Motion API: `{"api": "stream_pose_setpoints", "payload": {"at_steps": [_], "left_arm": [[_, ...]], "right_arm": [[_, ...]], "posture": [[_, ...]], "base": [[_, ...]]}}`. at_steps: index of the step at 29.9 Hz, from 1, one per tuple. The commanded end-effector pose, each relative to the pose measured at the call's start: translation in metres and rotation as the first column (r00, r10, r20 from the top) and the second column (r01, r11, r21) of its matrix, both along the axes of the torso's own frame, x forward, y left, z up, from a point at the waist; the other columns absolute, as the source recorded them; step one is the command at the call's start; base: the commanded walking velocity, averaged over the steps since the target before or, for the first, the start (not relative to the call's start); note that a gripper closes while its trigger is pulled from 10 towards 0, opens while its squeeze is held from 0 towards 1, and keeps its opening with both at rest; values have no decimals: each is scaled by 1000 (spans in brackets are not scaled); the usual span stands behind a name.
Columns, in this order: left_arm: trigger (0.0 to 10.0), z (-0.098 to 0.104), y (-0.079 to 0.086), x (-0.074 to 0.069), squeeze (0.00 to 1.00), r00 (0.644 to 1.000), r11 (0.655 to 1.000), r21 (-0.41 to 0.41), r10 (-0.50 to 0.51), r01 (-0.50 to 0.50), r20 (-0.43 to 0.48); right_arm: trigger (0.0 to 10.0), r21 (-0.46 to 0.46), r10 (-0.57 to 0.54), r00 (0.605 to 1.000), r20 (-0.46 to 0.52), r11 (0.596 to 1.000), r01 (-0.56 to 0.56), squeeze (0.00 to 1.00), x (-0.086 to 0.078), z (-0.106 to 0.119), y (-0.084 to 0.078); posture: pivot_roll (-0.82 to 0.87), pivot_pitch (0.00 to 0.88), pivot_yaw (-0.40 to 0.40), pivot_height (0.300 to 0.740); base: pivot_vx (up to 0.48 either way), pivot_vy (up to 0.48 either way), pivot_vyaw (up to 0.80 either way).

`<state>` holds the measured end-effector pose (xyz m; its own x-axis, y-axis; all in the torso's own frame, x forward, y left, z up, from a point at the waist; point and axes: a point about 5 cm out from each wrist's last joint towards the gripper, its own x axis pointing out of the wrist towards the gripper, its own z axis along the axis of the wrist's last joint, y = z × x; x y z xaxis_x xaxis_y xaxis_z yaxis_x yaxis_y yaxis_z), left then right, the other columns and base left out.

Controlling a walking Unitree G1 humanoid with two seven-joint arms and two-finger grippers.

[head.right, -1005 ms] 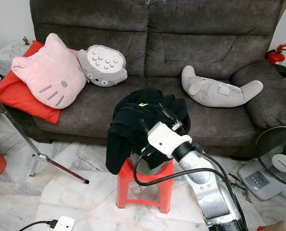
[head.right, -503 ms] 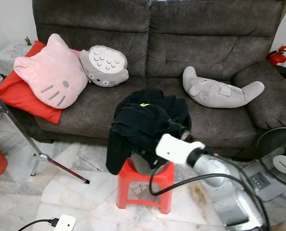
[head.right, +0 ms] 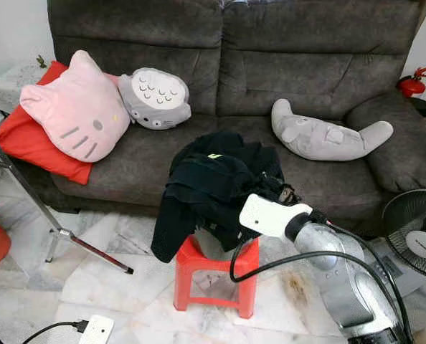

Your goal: Hang hanger

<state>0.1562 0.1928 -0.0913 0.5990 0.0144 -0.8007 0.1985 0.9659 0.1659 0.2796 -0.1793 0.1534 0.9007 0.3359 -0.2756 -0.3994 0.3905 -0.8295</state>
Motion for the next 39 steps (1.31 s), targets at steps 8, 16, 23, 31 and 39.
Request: {"api": "stream_pose_setpoints", "payload": {"at_steps": [8,16,23,31,39], "left_arm": [[10000,-2,4,-7,0,1000,1000,9,7,-7,-21],[10000,-3,6,-10,0,1000,1000,7,5,-5,-22],[10000,-3,4,-10,0,1000,1000,5,3,-3,-19],[10000,-3,-2,-7,0,1000,1000,0,-3,3,-17],[10000,-1,0,-3,0,1000,1000,5,-5,6,-6]], "right_arm": [[10000,-9,-8,1000,-10,1000,8,0,5,-8,0],[10000,16,42,999,34,999,-43,0,8,-13,10],[10000,11,50,997,51,999,-50,0,12,-11,12],[3294,31,40,997,73,999,-42,0,13,-12,11],[0,42,41,996,81,998,-44,0,13,-13,12]], "posture": [[-58,0,0,740],[-53,0,-2,740],[-53,0,-3,740],[-51,0,-4,740],[-50,0,-4,740]], "base": [[0,0,0],[0,0,0],[0,0,0],[0,0,0],[0,0,0]]}}
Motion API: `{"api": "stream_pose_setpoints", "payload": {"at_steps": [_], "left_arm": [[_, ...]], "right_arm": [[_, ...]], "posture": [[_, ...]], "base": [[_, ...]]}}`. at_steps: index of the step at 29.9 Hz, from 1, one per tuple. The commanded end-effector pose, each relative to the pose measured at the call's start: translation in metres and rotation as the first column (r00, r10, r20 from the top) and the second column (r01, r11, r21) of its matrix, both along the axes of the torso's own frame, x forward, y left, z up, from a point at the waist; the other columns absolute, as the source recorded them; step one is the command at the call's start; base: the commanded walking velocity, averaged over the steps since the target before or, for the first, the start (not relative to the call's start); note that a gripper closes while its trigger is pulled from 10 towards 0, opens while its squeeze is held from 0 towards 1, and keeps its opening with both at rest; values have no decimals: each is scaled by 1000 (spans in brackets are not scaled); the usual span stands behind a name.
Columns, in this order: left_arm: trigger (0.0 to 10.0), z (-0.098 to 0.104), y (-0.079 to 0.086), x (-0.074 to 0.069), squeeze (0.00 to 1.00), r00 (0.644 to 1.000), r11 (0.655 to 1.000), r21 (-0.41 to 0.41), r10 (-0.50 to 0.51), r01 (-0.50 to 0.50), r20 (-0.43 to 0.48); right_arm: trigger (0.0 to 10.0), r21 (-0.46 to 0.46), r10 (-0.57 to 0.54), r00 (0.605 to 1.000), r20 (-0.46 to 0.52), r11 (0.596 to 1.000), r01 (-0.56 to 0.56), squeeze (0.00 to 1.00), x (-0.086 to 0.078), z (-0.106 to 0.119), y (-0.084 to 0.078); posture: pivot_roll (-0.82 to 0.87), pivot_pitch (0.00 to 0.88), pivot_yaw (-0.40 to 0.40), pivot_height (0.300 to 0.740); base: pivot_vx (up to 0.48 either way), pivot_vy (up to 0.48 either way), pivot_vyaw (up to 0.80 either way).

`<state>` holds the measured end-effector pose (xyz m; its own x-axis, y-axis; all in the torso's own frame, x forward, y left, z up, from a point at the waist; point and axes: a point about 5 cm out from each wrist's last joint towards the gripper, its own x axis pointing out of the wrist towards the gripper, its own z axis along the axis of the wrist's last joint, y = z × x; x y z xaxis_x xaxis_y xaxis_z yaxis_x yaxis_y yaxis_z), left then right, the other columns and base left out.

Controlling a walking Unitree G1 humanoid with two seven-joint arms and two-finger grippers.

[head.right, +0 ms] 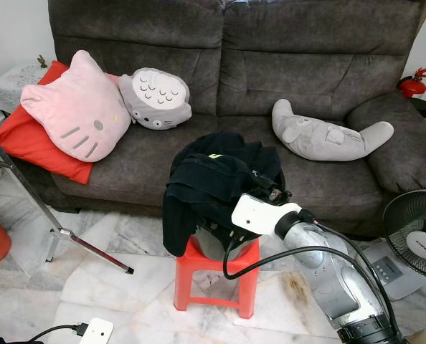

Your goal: Hang hanger

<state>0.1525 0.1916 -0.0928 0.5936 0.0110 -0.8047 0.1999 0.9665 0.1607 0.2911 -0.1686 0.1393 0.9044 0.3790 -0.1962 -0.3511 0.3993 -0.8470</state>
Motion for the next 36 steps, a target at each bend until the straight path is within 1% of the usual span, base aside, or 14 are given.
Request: {"api": "stream_pose_setpoints", "payload": {"at_steps": [1,5,16,29,32,36], "left_arm": [[10000,0,1,1,0,1000,1000,10,-5,5,1],[10000,1,2,1,0,1000,1000,9,-7,7,4],[10000,0,3,-1,0,1000,1000,12,-11,11,-3],[10000,0,5,-2,0,1000,1000,19,-12,12,-12],[10000,0,4,-1,0,1000,1000,19,-12,12,-13],[10000,0,5,-1,0,1000,1000,20,-12,12,-14]], "right_arm": [[0,16,5,1000,2,1000,-5,0,2,1,2],[0,11,8,1000,-12,1000,-7,0,1,-3,1],[0,23,15,1000,-15,1000,-14,0,0,-4,3],[0,31,0,1000,-4,1000,0,0,3,-1,2],[0,32,2,1000,7,999,-3,0,4,2,2],[0,43,-5,998,57,999,3,0,10,15,2]], "posture": [[-50,0,-4,740],[-49,0,-4,740],[-48,0,-3,740],[-48,0,-1,740],[-48,0,-1,740],[-48,0,1,740]], "base": [[0,0,0],[0,0,0],[0,0,0],[0,0,0],[0,0,0],[0,0,0]]}}
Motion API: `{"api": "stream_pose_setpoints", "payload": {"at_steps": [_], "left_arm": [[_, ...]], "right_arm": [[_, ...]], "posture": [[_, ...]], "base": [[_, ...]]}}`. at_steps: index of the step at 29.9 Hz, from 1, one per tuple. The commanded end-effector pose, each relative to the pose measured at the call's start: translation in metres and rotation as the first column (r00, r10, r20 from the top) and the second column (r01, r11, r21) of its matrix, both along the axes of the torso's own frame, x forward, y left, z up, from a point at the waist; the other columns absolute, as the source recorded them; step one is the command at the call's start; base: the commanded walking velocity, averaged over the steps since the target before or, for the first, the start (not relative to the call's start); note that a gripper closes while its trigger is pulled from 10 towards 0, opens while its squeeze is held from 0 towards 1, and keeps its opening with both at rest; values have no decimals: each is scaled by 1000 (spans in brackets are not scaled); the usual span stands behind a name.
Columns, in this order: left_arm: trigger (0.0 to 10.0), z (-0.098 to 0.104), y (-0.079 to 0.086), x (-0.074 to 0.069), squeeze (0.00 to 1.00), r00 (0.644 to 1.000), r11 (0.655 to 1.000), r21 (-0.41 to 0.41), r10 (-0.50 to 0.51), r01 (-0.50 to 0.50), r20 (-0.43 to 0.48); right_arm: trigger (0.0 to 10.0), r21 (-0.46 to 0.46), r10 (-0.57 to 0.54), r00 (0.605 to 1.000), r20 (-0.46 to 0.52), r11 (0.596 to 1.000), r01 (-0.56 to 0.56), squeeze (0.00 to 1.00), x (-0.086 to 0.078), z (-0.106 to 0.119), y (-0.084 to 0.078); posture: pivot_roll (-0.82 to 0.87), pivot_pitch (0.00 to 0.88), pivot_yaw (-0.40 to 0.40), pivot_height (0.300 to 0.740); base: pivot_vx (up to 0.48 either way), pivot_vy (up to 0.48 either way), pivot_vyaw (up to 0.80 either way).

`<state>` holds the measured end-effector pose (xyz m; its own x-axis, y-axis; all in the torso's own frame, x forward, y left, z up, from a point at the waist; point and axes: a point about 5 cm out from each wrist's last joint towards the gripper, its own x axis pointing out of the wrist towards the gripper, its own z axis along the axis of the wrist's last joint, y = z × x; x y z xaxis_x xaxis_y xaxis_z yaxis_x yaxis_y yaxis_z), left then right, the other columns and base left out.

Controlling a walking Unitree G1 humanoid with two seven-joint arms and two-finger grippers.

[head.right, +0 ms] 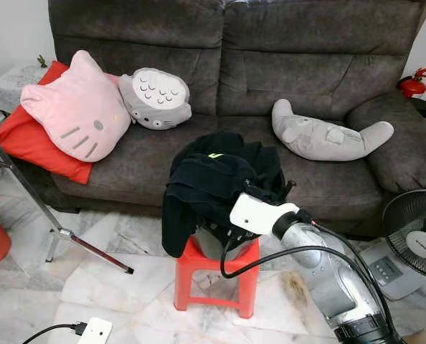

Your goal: Hang hanger

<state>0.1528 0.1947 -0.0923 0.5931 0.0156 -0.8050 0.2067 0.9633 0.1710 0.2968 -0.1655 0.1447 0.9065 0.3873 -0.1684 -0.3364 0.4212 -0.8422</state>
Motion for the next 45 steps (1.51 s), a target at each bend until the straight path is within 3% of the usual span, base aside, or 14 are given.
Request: {"api": "stream_pose_setpoints", "payload": {"at_steps": [1,8,17,27,38,43,45], "left_arm": [[10000,-1,1,-1,0,1000,1000,10,-6,6,-13],[10000,-2,1,-4,0,1000,1000,10,-3,3,-22],[10000,-4,0,-7,0,999,1000,9,-2,2,-37],[10000,-3,-1,-4,0,999,1000,8,-3,3,-39],[10000,-4,-1,-5,0,999,1000,12,-4,4,-48],[10000,-4,1,-7,0,999,1000,14,-2,3,-52],[10000,-4,1,-7,0,999,1000,14,-1,1,-52]], "right_arm": [[0,14,-7,998,57,1000,6,0,6,14,-1],[0,24,17,993,121,999,-20,0,10,33,3],[0,155,79,984,161,982,-105,0,9,63,19],[0,196,51,967,250,975,-102,0,16,99,8],[0,288,194,964,180,927,-240,0,7,119,16],[0,380,384,922,41,848,-370,0,-11,114,32],[0,408,462,887,-13,812,-417,0,-21,111,38]], "posture": [[-52,0,4,740],[-52,0,1,740],[-53,0,0,740],[-61,0,3,740],[-65,0,7,740],[-61,0,5,740],[-59,0,4,740]], "base": [[0,0,0],[0,0,0],[0,0,0],[0,0,0],[0,0,0],[0,0,0],[0,0,0]]}}
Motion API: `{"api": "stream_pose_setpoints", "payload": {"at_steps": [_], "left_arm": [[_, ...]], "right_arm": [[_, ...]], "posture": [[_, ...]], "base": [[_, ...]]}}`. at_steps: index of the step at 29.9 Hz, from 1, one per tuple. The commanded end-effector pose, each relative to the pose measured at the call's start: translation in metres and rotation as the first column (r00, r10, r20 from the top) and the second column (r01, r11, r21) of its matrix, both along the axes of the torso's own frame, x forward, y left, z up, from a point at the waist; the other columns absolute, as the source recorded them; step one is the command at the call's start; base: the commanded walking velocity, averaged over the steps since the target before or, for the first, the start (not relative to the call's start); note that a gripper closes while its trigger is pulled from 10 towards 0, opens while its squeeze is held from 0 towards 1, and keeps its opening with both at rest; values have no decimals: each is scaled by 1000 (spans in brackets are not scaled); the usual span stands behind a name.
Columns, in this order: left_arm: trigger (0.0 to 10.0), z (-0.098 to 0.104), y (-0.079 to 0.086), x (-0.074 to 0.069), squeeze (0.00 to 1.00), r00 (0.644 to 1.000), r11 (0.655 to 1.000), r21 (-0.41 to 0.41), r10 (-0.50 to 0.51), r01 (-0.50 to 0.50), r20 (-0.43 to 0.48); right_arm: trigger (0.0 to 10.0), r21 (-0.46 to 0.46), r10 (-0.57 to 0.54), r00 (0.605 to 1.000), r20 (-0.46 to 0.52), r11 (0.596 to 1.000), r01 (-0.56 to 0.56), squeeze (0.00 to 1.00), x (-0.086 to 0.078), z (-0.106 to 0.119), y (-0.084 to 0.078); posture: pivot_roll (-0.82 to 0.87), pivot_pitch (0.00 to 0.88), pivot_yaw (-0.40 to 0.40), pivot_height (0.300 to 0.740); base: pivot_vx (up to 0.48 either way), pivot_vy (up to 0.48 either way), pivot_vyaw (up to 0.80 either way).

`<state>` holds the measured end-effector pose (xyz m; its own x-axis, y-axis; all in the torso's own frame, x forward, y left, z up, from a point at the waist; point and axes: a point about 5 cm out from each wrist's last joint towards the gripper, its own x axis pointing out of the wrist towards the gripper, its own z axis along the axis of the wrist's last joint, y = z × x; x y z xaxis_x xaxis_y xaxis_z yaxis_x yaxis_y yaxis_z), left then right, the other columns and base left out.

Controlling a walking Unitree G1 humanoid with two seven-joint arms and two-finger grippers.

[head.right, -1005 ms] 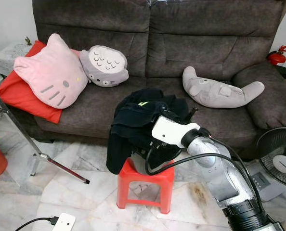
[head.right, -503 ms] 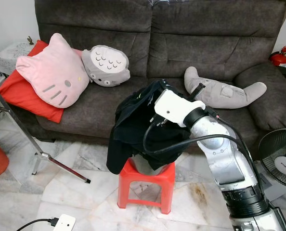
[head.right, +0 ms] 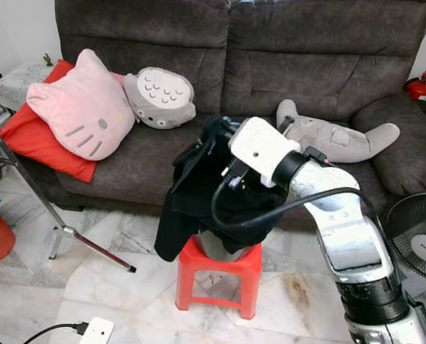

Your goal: Hang hanger

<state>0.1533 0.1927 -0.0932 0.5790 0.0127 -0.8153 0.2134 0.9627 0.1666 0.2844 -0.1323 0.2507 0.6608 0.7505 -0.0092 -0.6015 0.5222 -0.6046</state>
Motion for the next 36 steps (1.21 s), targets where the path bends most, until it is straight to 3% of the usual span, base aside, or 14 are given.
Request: {"api": "stream_pose_setpoints", "payload": {"at_steps": [1,10,13,16,17,18,23,24,25,26,27,29,30,36], "left_arm": [[10000,-3,3,-8,0,999,1000,14,3,-3,-36],[10000,-4,2,-9,0,999,1000,12,-2,3,-42],[10000,-4,2,-10,0,999,1000,12,-6,7,-42],[10000,-4,2,-10,0,999,1000,12,-7,8,-41],[10000,-4,2,-10,0,999,1000,13,-8,9,-41],[10000,-4,2,-10,0,999,1000,14,-8,9,-41],[10000,-4,2,-9,0,999,1000,16,-10,11,-40],[10000,-4,2,-9,0,999,1000,17,-11,11,-40],[10000,-4,2,-9,0,999,1000,17,-11,12,-40],[10000,-4,2,-9,0,999,1000,17,-11,12,-40],[10000,-4,2,-9,0,999,1000,17,-12,13,-40],[10000,-4,2,-9,0,999,1000,17,-13,13,-39],[10000,-4,2,-9,0,999,1000,17,-13,13,-39],[10000,-4,1,-9,0,999,1000,14,-15,16,-39]], "right_arm": [[0,1,157,985,-72,988,-157,0,-19,0,12],[0,-107,240,932,-272,955,-277,0,-41,-31,13],[0,-165,75,970,-230,980,-115,0,-24,-38,-2],[0,-158,13,980,-199,986,-45,0,-17,-35,-8],[0,-162,-133,983,-124,980,112,0,-2,-28,-20],[0,-155,-176,979,-105,975,159,0,3,-25,-24],[0,-132,-112,984,-138,987,94,0,-4,-21,-17],[1020,-146,-96,984,-147,986,75,0,-6,-23,-16],[1020,-157,-82,984,-160,986,56,0,-7,-26,-15],[2314,-174,-60,983,-175,984,29,0,-10,-30,-13],[4980,-176,-48,983,-179,984,16,0,-11,-32,-11],[4980,-175,-45,982,-182,985,13,0,-11,-33,-10],[10000,-181,-8,980,-200,983,-28,0,-15,-35,-6],[10000,-239,25,966,-257,967,-89,0,-22,-46,-3]], "posture": [[-59,0,4,740],[-64,0,6,740],[-66,0,7,740],[-66,0,7,740],[-65,0,8,740],[-65,0,8,740],[-65,0,10,740],[-65,0,10,740],[-65,0,10,740],[-65,0,10,740],[-65,0,10,740],[-65,0,10,740],[-65,0,10,740],[-65,0,10,740]], "base": [[0,0,0],[0,0,0],[0,0,0],[0,0,0],[0,0,0],[0,0,0],[0,0,0],[0,0,0],[0,0,0],[0,0,0],[0,0,0],[0,0,0],[0,0,0],[0,0,0]]}}
